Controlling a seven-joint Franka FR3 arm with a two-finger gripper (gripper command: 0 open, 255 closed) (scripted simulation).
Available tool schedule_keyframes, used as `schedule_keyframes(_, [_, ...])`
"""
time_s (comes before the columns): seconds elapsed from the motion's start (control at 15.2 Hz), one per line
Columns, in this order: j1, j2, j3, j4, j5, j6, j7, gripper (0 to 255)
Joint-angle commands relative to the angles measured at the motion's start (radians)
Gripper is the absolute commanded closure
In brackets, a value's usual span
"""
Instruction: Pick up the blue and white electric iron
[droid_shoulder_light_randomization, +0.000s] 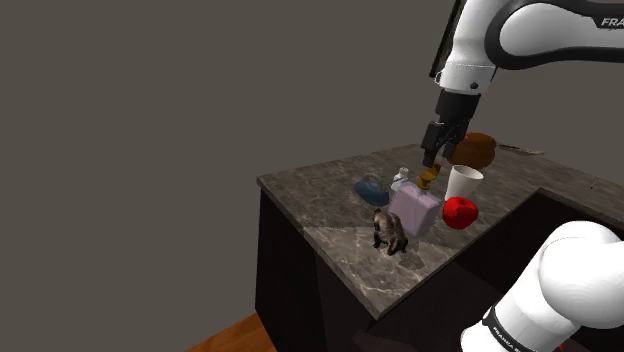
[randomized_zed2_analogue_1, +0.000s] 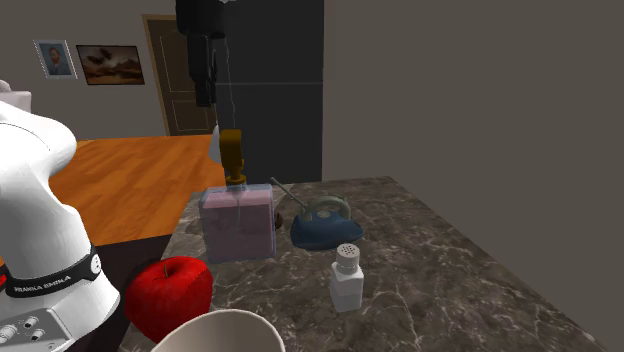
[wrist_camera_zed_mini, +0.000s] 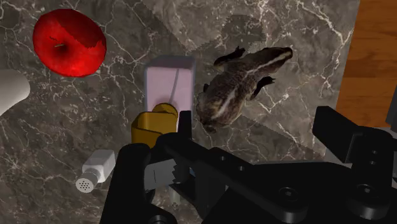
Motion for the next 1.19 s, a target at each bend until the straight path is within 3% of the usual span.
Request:
schedule_keyframes(0.0, [0.000,0.000,0.000,0.000,0.000,0.000,0.000,0])
schedule_keyframes(0.53, [-0.030,0.261,-0.076,0.044,-0.026,0.215,-0.071,0])
schedule_keyframes(1.12, [-0.054,0.595,-0.147,0.196,-0.003,0.392,-0.159,0])
